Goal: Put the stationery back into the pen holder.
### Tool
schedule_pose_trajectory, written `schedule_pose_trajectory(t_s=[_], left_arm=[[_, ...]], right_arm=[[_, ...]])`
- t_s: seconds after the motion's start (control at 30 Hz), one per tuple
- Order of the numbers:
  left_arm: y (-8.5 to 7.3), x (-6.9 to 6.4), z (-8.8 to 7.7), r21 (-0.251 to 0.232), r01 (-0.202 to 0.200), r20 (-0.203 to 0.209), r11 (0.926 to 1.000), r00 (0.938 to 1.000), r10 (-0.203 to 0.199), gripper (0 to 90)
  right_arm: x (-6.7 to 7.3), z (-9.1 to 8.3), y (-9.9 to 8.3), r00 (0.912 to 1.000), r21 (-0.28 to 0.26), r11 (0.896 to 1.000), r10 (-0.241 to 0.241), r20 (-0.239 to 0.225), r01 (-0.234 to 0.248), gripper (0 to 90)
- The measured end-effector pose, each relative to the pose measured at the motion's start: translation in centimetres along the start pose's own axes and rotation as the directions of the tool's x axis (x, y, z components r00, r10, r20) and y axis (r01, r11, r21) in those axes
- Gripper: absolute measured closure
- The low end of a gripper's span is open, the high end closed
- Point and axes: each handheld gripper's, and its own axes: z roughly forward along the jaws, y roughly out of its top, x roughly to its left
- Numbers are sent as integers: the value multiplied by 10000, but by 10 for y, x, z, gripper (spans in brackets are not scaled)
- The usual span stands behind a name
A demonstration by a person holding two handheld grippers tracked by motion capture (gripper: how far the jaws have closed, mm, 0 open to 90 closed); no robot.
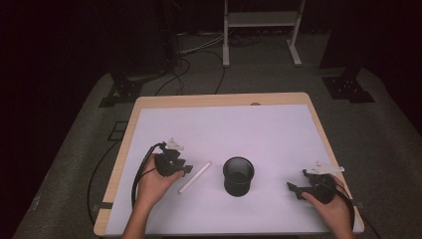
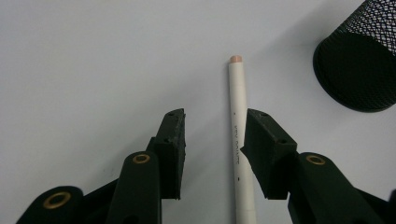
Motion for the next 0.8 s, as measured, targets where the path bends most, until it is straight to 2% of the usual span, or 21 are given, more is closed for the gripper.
schedule_pose_trajectory(t_s=[0.17,0.4,0.8], left_arm=[[10,-2,6,235,8,-50,9997,10000,-7,582],[27,-7,20,738,-184,105,9971,9998,177,635],[40,-12,39,1317,-225,281,9910,9994,189,686]], right_arm=[[0,0,0,10000,3,10000,1,-1,-1,190],[0,0,0,10000,5,10000,7,-6,-7,189],[0,0,0,10000,10,10000,11,-12,-11,189]])
